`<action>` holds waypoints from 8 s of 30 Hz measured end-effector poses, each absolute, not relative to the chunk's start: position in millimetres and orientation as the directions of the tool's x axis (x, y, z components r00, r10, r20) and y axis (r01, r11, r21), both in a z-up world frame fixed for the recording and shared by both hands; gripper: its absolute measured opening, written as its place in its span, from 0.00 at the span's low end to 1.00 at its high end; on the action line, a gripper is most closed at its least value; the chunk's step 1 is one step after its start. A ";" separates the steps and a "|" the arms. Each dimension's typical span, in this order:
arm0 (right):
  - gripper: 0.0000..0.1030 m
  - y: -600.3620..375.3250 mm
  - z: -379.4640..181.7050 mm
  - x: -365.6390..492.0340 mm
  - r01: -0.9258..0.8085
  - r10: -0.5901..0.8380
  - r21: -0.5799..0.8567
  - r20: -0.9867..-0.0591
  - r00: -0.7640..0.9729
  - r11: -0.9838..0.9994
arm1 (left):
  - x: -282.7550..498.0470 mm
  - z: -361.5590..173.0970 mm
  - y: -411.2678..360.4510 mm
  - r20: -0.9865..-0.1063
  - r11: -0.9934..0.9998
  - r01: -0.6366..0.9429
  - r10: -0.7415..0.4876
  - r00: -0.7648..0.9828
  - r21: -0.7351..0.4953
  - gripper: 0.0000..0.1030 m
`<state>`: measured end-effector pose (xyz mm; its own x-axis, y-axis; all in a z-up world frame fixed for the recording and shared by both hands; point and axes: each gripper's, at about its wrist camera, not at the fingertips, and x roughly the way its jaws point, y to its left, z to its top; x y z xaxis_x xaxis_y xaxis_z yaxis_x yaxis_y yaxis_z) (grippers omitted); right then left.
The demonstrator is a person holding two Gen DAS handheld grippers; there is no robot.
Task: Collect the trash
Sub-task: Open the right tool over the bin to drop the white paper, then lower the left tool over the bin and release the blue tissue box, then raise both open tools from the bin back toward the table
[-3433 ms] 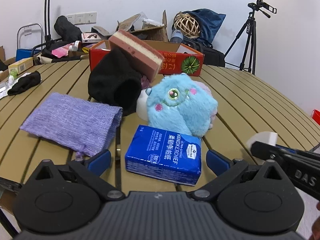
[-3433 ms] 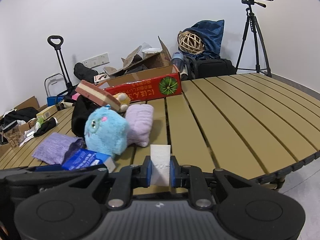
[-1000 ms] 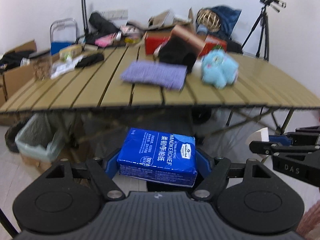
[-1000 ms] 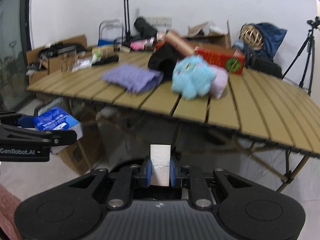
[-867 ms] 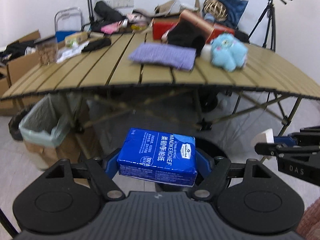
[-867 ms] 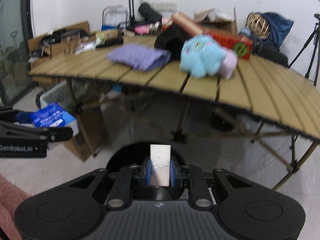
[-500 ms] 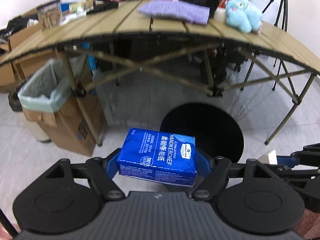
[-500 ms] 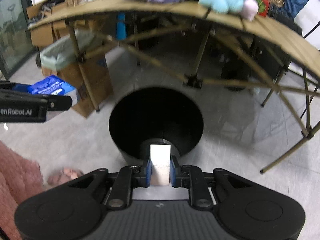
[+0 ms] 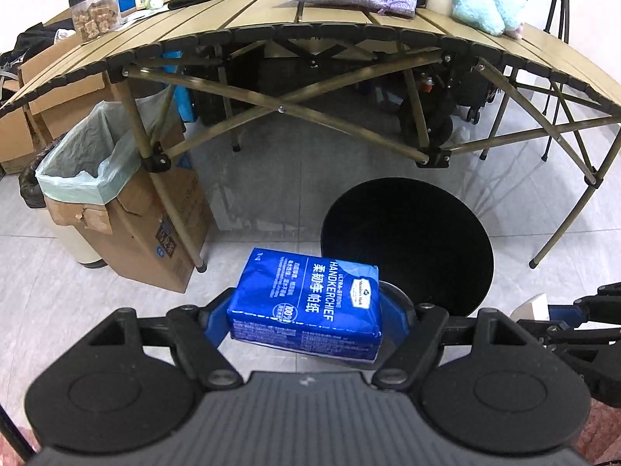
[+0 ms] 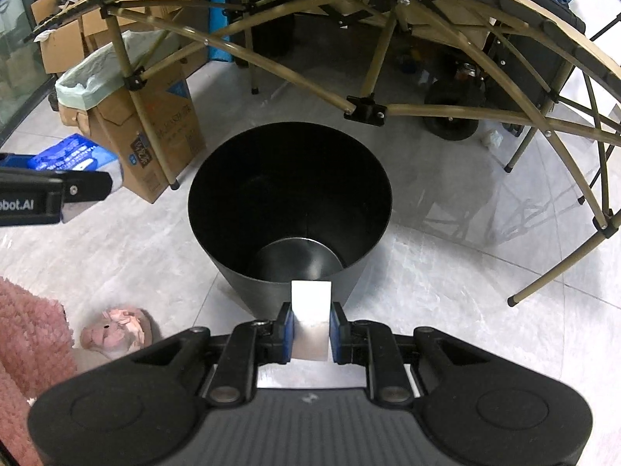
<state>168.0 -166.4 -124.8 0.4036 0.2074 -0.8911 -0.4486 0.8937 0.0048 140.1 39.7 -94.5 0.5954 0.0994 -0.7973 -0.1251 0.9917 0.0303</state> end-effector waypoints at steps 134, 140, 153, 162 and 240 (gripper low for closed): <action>1.00 -224.3 -95.6 246.3 -0.149 0.074 -0.016 -0.816 0.574 0.989 | 223.7 -119.4 -25.4 -0.833 0.997 -0.072 0.061 0.550 0.025 0.74; 1.00 -246.0 -91.7 242.8 -0.103 0.062 0.001 -0.805 0.590 0.995 | 237.9 -126.9 -42.6 -0.842 0.998 -0.055 0.047 0.537 0.021 0.74; 1.00 -261.9 -97.3 245.0 -0.052 0.042 0.014 -0.812 0.582 0.999 | 255.5 -134.9 -62.5 -0.851 0.998 -0.054 0.049 0.523 0.024 0.75; 1.00 -263.7 -97.1 245.4 -0.052 0.044 0.017 -0.811 0.583 0.998 | 255.2 -132.2 -65.4 -0.842 0.997 -0.060 0.066 0.536 0.040 1.00; 1.00 -264.5 -26.7 205.2 -0.161 0.246 0.199 -0.551 0.797 0.967 | 206.5 -19.9 -20.9 -0.589 0.983 -0.183 0.134 0.797 -0.023 1.00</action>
